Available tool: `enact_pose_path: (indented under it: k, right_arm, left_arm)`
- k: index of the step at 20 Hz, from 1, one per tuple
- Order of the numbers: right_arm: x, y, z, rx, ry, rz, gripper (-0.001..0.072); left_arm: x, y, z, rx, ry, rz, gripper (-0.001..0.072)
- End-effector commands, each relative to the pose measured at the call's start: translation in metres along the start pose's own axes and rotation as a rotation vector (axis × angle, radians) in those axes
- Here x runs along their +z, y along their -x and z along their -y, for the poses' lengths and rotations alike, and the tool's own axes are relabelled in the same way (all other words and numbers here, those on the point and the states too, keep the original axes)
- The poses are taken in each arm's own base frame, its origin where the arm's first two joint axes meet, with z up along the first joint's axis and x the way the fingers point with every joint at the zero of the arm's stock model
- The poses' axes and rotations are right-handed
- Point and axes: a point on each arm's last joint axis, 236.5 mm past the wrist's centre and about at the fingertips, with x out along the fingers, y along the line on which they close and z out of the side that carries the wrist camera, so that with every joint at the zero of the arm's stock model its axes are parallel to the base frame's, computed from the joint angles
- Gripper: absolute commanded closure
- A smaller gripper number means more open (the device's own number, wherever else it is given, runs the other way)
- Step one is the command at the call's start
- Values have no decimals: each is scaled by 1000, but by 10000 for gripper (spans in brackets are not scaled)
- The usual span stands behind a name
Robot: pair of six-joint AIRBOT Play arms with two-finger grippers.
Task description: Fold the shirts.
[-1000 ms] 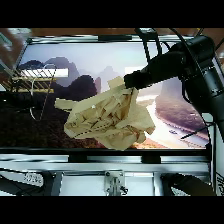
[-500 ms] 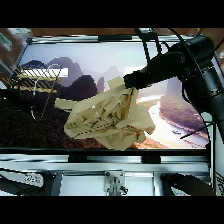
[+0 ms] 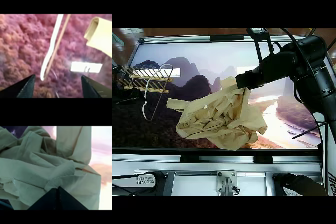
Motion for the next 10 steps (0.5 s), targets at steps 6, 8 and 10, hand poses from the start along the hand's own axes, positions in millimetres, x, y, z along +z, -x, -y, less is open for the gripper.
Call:
enact_pose_path:
  k: [6,8,10]
  right_arm:
    - [-7,0,0,-3,7,-29,649]
    - [-7,0,1,-4,7,-32,649]
    - [-8,0,1,-4,7,-33,649]
  left_arm:
    - [-51,-53,-22,7,2,-40,-13]
    - [-42,-54,-24,17,-45,-3,-12]
    - [-44,-56,-27,22,-93,-12,-12]
